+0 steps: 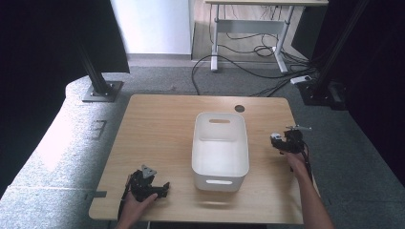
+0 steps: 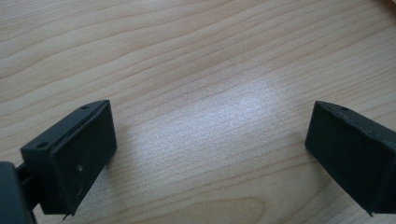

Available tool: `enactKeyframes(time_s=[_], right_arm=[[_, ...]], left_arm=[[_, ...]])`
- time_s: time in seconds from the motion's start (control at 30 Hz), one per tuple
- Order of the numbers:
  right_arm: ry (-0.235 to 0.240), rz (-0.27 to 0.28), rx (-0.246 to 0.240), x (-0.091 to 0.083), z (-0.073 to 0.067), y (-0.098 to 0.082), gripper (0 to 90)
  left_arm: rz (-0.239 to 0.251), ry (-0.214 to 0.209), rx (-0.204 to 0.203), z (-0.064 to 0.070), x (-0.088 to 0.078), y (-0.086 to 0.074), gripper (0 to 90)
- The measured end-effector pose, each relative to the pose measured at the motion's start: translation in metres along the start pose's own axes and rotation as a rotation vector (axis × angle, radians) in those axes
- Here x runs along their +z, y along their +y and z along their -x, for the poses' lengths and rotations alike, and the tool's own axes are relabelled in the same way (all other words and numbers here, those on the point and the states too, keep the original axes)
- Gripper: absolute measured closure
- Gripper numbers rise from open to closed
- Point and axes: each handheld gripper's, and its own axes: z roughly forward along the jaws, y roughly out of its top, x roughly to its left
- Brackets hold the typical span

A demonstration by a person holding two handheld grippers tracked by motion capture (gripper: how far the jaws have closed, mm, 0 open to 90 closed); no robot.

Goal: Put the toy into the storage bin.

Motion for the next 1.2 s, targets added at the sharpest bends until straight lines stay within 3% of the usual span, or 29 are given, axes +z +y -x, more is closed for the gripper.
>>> enactKeyframes(time_s=[0.27, 0.43, 0.57, 1.07, 1.2], right_arm=[[-0.014, -0.016, -0.017, 0.003, 0.000, 0.002, 29.1], [-0.009, 0.016, -0.028, 0.000, -0.004, 0.012, 30.2], [-0.020, -0.010, -0.023, 0.009, -0.001, 0.012, 29.8], [-0.038, -0.024, -0.034, 0.026, -0.002, 0.012, 30.7], [-0.044, -0.031, -0.015, 0.029, 0.002, 0.010, 31.2]], left_arm=[[0.000, 0.000, 0.000, 0.000, 0.000, 0.000, 1.9], [0.000, 0.000, 0.000, 0.000, 0.000, 0.000, 1.9], [0.000, 0.000, 0.000, 0.000, 0.000, 0.000, 2.0], [0.001, 0.003, -0.004, 0.000, 0.000, 0.000, 1.9], [0.001, 0.004, -0.005, 0.001, 0.000, 0.000, 2.0]])
